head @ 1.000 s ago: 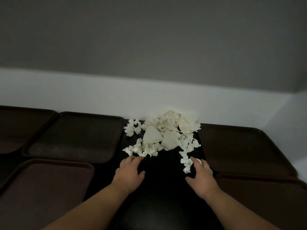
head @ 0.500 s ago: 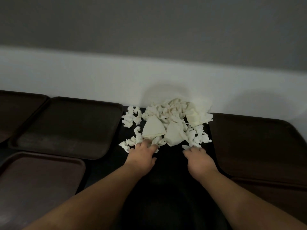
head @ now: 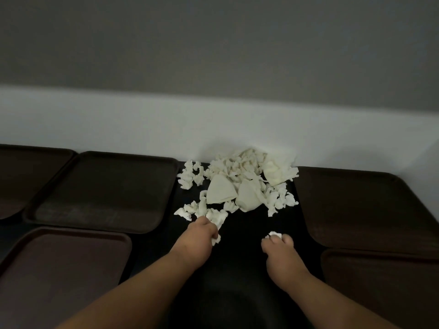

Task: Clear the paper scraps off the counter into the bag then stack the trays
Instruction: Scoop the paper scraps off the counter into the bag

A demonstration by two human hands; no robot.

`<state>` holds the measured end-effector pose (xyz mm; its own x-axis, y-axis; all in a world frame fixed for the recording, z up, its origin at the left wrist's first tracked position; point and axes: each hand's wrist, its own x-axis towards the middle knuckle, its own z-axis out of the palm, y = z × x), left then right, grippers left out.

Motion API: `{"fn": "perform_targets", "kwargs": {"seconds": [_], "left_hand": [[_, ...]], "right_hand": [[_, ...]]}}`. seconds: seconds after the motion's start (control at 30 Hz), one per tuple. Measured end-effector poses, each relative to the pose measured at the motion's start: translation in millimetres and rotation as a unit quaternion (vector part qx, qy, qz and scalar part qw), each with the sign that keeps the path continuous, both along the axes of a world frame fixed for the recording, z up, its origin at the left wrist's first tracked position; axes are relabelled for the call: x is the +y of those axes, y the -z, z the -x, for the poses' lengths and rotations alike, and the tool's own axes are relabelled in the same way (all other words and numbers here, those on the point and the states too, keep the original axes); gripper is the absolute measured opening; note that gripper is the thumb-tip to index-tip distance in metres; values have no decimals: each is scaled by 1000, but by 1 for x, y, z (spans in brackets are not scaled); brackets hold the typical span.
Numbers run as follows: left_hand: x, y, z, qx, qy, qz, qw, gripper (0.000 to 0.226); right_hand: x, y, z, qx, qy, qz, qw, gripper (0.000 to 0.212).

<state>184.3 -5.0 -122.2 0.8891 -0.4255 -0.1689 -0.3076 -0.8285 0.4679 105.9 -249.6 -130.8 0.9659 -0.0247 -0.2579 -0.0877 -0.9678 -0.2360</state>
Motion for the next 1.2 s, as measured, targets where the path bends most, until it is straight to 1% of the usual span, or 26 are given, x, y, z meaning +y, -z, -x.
{"fn": "perform_targets", "kwargs": {"seconds": [0.1, 0.2, 0.27, 0.33, 0.4, 0.53, 0.63, 0.73, 0.8, 0.93, 1.07, 1.13, 1.2], "left_hand": [[4, -11, 12, -12, 14, 23, 1000, 28], [5, -26, 23, -34, 36, 42, 998, 17], [3, -35, 27, -49, 52, 54, 996, 24], [-3, -46, 31, -65, 66, 69, 993, 30], [-12, -55, 36, -69, 76, 91, 991, 31], [-38, -60, 57, -46, 90, 151, 983, 32], [-62, -57, 83, -37, 113, 168, 979, 27], [-91, -57, 116, -39, 165, 158, 973, 25], [-107, -60, 141, -22, 198, 158, 967, 25], [-145, -66, 179, -7, 255, 164, 953, 30], [-197, -75, 214, 10, 258, 178, 949, 26], [-225, -74, 239, 30, 249, 181, 951, 25], [-255, -70, 270, 50, 253, 186, 948, 26]], "right_hand": [[2, -11, 28, 23, -1, -30, 999, 41], [7, -22, 50, 64, 22, -55, 996, 41], [8, -34, 65, 97, 65, -76, 990, 38], [7, -45, 82, 66, 76, -116, 988, 28], [4, -57, 102, 45, 106, -150, 982, 25], [-12, -75, 140, -52, 176, -153, 971, 23], [-25, -89, 171, -78, 221, -159, 959, 24], [-43, -94, 209, -82, 265, -150, 949, 23], [-56, -91, 238, -76, 291, -142, 943, 22], [-89, -85, 293, -89, 365, -142, 916, 27], [-130, -85, 351, -109, 428, -148, 885, 21], [-153, -82, 383, -104, 457, -154, 870, 17], [-176, -76, 417, -92, 493, -169, 849, 19]]}}
